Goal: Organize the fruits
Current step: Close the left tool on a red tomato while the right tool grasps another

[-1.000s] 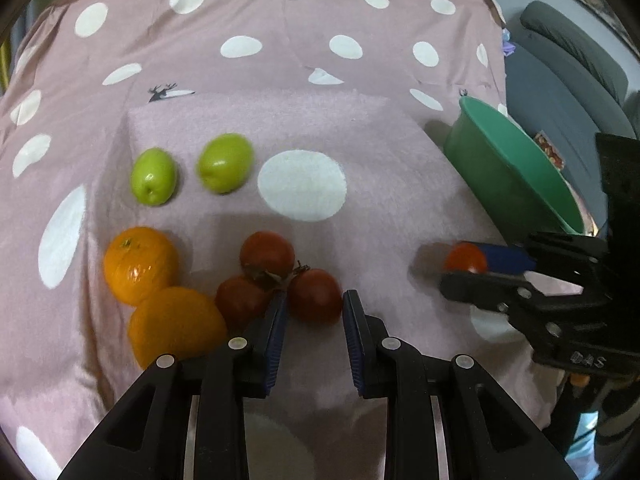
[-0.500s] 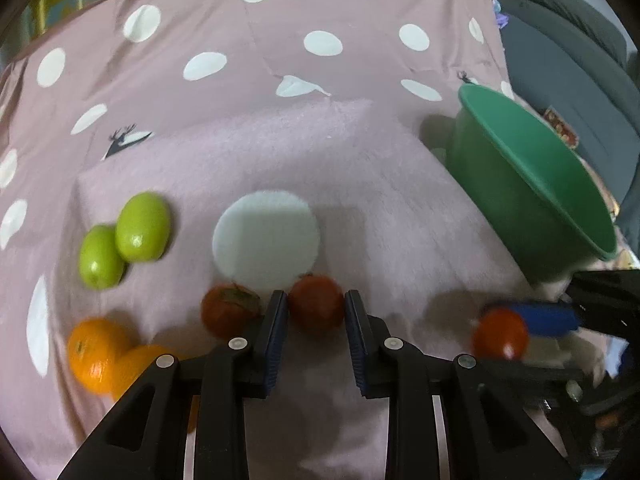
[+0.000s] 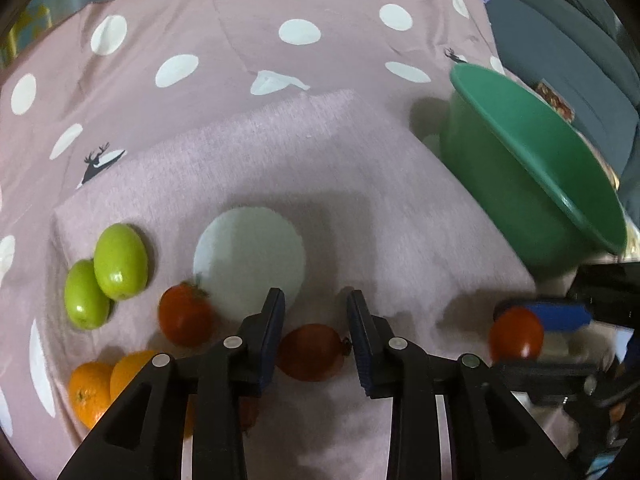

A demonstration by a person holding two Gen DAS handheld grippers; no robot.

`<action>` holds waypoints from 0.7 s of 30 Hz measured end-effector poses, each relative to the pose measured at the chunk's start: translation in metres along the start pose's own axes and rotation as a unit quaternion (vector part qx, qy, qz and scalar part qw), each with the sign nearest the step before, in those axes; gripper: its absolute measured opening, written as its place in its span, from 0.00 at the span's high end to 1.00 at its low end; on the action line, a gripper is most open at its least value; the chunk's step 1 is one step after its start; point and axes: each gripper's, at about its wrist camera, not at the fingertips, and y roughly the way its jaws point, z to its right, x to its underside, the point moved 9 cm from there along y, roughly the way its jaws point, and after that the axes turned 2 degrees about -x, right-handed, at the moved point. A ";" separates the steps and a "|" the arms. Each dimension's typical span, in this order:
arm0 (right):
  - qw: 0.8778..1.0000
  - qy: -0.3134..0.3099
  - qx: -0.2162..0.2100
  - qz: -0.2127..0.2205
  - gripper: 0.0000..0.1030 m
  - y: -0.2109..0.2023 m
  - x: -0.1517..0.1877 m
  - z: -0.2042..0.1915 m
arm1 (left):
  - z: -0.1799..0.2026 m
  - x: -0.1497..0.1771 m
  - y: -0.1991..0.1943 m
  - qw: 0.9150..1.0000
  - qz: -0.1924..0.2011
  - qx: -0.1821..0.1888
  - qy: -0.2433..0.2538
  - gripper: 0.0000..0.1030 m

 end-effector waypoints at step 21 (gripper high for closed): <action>1.000 0.007 -0.006 0.011 0.69 -0.007 0.000 0.004 | 0.004 0.017 -0.006 1.000 -0.004 0.001 0.012 0.70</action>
